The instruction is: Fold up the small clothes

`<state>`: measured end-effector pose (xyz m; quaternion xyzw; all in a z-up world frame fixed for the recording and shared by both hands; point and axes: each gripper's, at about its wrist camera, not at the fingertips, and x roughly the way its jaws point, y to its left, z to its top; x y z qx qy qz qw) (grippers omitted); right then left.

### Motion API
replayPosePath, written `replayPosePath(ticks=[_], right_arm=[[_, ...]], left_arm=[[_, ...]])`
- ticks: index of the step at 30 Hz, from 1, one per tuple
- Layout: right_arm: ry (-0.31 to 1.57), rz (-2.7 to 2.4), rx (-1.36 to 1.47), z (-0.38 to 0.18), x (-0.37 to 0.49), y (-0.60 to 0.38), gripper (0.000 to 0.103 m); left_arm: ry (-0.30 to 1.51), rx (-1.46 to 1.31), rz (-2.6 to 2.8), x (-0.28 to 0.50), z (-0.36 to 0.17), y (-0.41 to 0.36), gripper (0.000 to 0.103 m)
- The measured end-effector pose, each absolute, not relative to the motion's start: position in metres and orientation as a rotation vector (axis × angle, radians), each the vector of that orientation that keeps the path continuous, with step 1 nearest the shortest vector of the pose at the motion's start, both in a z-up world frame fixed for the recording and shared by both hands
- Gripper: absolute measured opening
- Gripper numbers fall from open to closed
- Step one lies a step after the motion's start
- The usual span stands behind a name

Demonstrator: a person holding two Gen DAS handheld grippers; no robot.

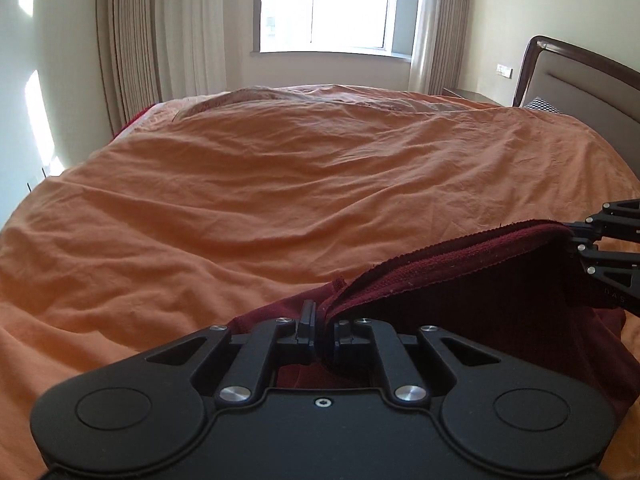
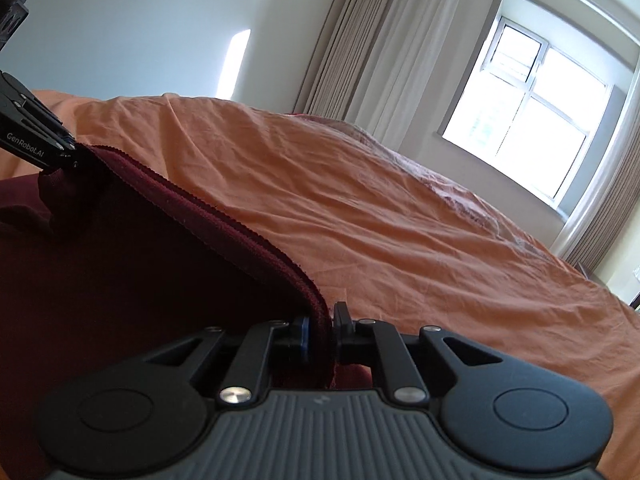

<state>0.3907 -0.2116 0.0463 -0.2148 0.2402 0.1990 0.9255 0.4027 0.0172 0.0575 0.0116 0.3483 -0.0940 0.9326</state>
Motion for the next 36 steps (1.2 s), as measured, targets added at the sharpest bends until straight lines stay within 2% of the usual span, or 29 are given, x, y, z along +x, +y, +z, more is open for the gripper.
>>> replayPosePath(ticks=[3, 5, 6, 7, 8, 9, 11, 12, 13, 14, 15, 17, 22, 27, 30, 32, 33, 35, 36], right_arm=[[0.513, 0.415, -0.427, 0.044, 0.415, -0.217, 0.018], [0.519, 0.415, -0.427, 0.039, 0.419, -0.217, 0.030], [0.523, 0.417, -0.425, 0.038, 0.422, -0.218, 0.039], [0.527, 0.422, -0.419, 0.039, 0.425, -0.218, 0.047], [0.532, 0.430, -0.409, 0.039, 0.426, -0.219, 0.051], [0.537, 0.433, -0.398, 0.038, 0.428, -0.220, 0.057], [0.545, 0.438, -0.363, 0.042, 0.427, -0.222, 0.063], [0.550, 0.444, -0.344, 0.042, 0.429, -0.226, 0.070], [0.552, 0.452, -0.325, 0.044, 0.428, -0.229, 0.080], [0.549, 0.459, -0.304, 0.044, 0.427, -0.233, 0.085], [0.544, 0.461, -0.287, 0.045, 0.425, -0.237, 0.093], [0.533, 0.476, -0.229, 0.050, 0.422, -0.249, 0.097], [0.503, 0.495, -0.052, 0.060, 0.411, -0.291, 0.103], [0.501, 0.541, -0.075, 0.047, 0.387, -0.314, 0.103], [0.514, 0.551, -0.058, 0.035, 0.383, -0.320, 0.103], [0.511, 0.579, -0.049, 0.030, 0.382, -0.319, 0.102], [0.503, 0.593, -0.051, 0.028, 0.381, -0.318, 0.102], [0.481, 0.645, -0.047, 0.028, 0.378, -0.317, 0.102], [0.464, 0.673, -0.033, 0.029, 0.376, -0.318, 0.102]], left_arm=[[0.716, 0.005, -0.206, 0.409, 0.050, 0.017, 0.015], [0.707, -0.002, -0.227, 0.412, 0.048, 0.018, 0.026], [0.710, -0.009, -0.241, 0.413, 0.047, 0.018, 0.030], [0.713, -0.019, -0.252, 0.413, 0.047, 0.018, 0.041], [0.713, -0.025, -0.259, 0.413, 0.046, 0.019, 0.051], [0.711, -0.024, -0.263, 0.413, 0.045, 0.019, 0.055], [0.700, -0.008, -0.274, 0.411, 0.044, 0.018, 0.066], [0.694, -0.003, -0.277, 0.410, 0.043, 0.018, 0.069], [0.686, -0.004, -0.279, 0.407, 0.043, 0.019, 0.077], [0.677, -0.008, -0.285, 0.405, 0.043, 0.020, 0.084], [0.669, -0.011, -0.292, 0.403, 0.043, 0.022, 0.087], [0.654, -0.005, -0.311, 0.395, 0.042, 0.025, 0.091], [0.649, 0.089, -0.311, 0.373, 0.033, 0.027, 0.091], [0.670, 0.170, -0.296, 0.358, 0.015, 0.029, 0.086], [0.687, 0.174, -0.265, 0.356, 0.007, 0.032, 0.074], [0.681, 0.157, -0.262, 0.355, 0.006, 0.035, 0.056], [0.682, 0.147, -0.256, 0.355, 0.005, 0.037, 0.050], [0.687, 0.136, -0.231, 0.356, 0.005, 0.039, 0.029], [0.690, 0.134, -0.215, 0.357, 0.006, 0.040, 0.025]])
